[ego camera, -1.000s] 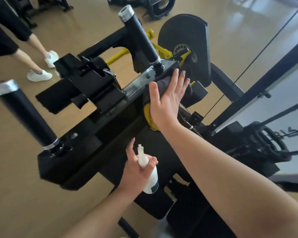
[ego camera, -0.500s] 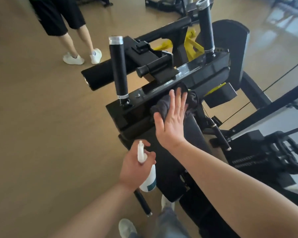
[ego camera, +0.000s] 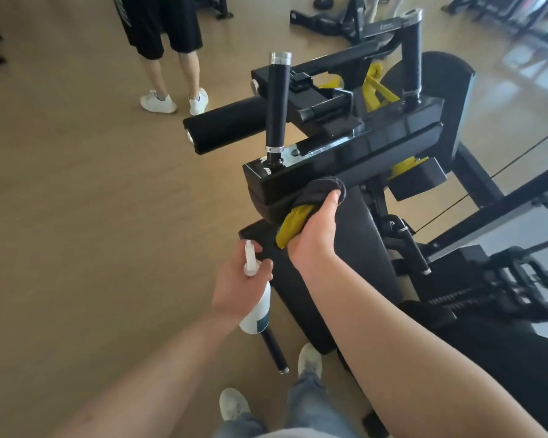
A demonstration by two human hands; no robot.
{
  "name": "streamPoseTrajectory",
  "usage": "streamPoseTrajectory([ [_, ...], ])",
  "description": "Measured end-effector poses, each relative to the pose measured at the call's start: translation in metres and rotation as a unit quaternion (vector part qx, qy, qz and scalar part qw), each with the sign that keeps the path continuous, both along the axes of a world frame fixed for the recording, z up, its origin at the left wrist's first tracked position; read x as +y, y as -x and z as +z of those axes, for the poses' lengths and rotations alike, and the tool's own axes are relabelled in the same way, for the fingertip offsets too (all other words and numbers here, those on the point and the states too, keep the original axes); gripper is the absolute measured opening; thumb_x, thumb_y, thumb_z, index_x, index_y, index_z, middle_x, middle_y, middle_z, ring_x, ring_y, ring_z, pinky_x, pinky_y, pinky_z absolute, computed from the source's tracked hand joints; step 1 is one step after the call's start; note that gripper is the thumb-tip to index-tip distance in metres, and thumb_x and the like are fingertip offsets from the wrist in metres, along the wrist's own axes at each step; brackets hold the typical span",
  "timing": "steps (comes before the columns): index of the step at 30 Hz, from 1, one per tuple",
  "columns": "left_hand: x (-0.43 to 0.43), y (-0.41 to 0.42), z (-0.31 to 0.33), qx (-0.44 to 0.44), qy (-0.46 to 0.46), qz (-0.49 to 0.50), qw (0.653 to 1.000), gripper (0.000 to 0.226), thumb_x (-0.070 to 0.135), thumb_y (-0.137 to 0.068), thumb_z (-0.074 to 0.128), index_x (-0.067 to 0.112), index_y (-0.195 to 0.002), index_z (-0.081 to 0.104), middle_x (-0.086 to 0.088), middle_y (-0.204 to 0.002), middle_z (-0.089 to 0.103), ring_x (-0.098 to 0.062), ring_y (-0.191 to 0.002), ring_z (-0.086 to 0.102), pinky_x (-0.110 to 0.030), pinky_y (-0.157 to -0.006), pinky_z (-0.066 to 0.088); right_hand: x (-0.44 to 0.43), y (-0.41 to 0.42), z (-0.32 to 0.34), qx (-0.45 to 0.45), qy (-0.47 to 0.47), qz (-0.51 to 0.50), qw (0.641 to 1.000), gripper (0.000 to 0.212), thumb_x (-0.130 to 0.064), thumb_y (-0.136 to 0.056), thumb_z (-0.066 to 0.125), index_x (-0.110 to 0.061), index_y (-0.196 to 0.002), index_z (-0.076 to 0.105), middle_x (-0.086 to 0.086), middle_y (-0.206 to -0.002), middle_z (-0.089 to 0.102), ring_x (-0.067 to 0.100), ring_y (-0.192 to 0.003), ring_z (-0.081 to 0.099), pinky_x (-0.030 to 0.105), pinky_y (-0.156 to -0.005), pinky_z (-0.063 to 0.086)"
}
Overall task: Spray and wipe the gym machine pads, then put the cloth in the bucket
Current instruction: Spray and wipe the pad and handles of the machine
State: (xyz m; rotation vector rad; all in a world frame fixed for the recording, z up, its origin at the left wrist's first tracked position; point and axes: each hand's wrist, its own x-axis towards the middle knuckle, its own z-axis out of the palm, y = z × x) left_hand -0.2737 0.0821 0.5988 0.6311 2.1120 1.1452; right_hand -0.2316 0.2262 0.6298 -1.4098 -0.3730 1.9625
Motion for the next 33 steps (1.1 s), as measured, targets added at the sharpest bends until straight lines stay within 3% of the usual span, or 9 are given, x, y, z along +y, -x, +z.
streamPoseTrajectory([
  [2, -0.003, 0.001, 0.000, -0.005, -0.007, 0.004, 1.000, 0.013, 0.029, -0.097, 0.061, 0.032, -0.107, 0.052, 0.004, -0.083, 0.072, -0.011, -0.079, 0.067, -0.024, -0.069, 0.044, -0.016, 0.001, 0.009, 0.071, 0.062, 0.024, 0.995, 0.060, -0.079, -0.092, 0.049, -0.030, -0.124, 0.062, 0.002, -0.116, 0.071, 0.028, -0.106, 0.069, 0.049, -0.099, 0.055],
  [5, -0.004, 0.002, 0.001, -0.007, -0.015, 0.006, 1.000, 0.013, 0.027, -0.097, 0.061, 0.033, -0.104, 0.052, 0.005, -0.080, 0.072, -0.006, -0.078, 0.067, -0.023, -0.068, 0.044, -0.019, 0.008, 0.015, 0.131, 0.087, 0.046, 0.987, 0.080, -0.088, -0.081, 0.053, -0.028, -0.133, 0.060, 0.009, -0.133, 0.068, 0.037, -0.121, 0.065, 0.058, -0.112, 0.046],
  [10, 0.002, 0.001, 0.002, -0.008, -0.012, -0.003, 1.000, 0.013, 0.026, -0.098, 0.059, 0.036, -0.102, 0.051, 0.006, -0.075, 0.072, 0.002, -0.070, 0.064, -0.023, -0.067, 0.042, 0.020, 0.004, 0.019, 0.058, 0.090, -0.008, 0.994, 0.077, -0.095, -0.076, 0.050, -0.026, -0.110, 0.060, 0.003, -0.113, 0.066, 0.029, -0.101, 0.064, 0.045, -0.105, 0.051],
  [14, 0.015, -0.001, 0.002, 0.000, -0.011, -0.008, 1.000, 0.013, 0.026, -0.097, 0.059, 0.036, -0.101, 0.051, 0.010, -0.071, 0.071, 0.002, -0.067, 0.062, -0.027, -0.067, 0.042, 0.072, -0.012, 0.020, 0.027, 0.039, -0.055, 0.997, 0.093, -0.096, -0.076, 0.047, -0.032, -0.143, 0.055, -0.001, -0.125, 0.064, 0.027, -0.123, 0.058, 0.050, -0.117, 0.041],
  [17, 0.024, -0.005, 0.002, 0.002, -0.024, -0.012, 1.000, 0.015, 0.024, -0.096, 0.060, 0.034, -0.104, 0.052, 0.008, -0.071, 0.071, -0.001, -0.069, 0.065, -0.028, -0.068, 0.045, 0.081, -0.009, 0.021, -0.032, -0.026, -0.036, 0.998, 0.100, -0.095, -0.075, 0.050, -0.041, -0.157, 0.031, -0.003, -0.146, 0.054, 0.025, -0.130, 0.052, 0.052, -0.119, 0.037],
  [20, 0.028, -0.009, -0.001, -0.008, -0.031, -0.017, 0.999, 0.016, 0.024, -0.096, 0.062, 0.033, -0.106, 0.053, 0.005, -0.075, 0.072, -0.012, -0.077, 0.071, -0.028, -0.071, 0.050, 0.053, 0.000, 0.012, -0.139, -0.162, 0.031, 0.977, 0.100, -0.079, -0.086, 0.058, -0.054, -0.161, -0.004, -0.003, -0.170, 0.019, 0.031, -0.151, 0.032, 0.048, -0.119, 0.030],
  [24, 0.029, -0.010, -0.009, 0.000, -0.024, -0.029, 0.999, 0.021, 0.024, -0.095, 0.065, 0.035, -0.105, 0.052, 0.003, -0.083, 0.072, -0.018, -0.082, 0.072, -0.028, -0.076, 0.053, 0.014, -0.007, 0.003, -0.192, -0.305, 0.189, 0.913, 0.097, -0.063, -0.096, 0.058, -0.053, -0.159, -0.016, 0.000, -0.171, -0.026, 0.032, -0.159, 0.011, 0.042, -0.121, 0.021],
  [28, 0.030, -0.007, -0.013, 0.007, -0.006, -0.043, 0.999, 0.019, 0.025, -0.096, 0.065, 0.033, -0.108, 0.052, 0.004, -0.083, 0.073, -0.015, -0.082, 0.072, -0.026, -0.075, 0.053, 0.014, -0.014, -0.003, -0.234, -0.342, 0.198, 0.889, 0.079, -0.061, -0.103, 0.043, -0.048, -0.163, -0.007, -0.007, -0.169, -0.031, 0.023, -0.161, 0.001, 0.038, -0.124, 0.016],
  [33, 0.030, 0.000, -0.016, 0.020, -0.007, -0.046, 0.999, 0.013, 0.024, -0.096, 0.064, 0.027, -0.107, 0.057, 0.008, -0.077, 0.073, -0.006, -0.078, 0.071, -0.016, -0.066, 0.048, 0.037, 0.000, 0.006, -0.295, -0.459, 0.119, 0.830, 0.075, -0.009, -0.108, 0.048, -0.067, -0.150, 0.027, -0.023, -0.170, -0.019, 0.022, -0.159, -0.018, 0.043, -0.128, 0.006],
])
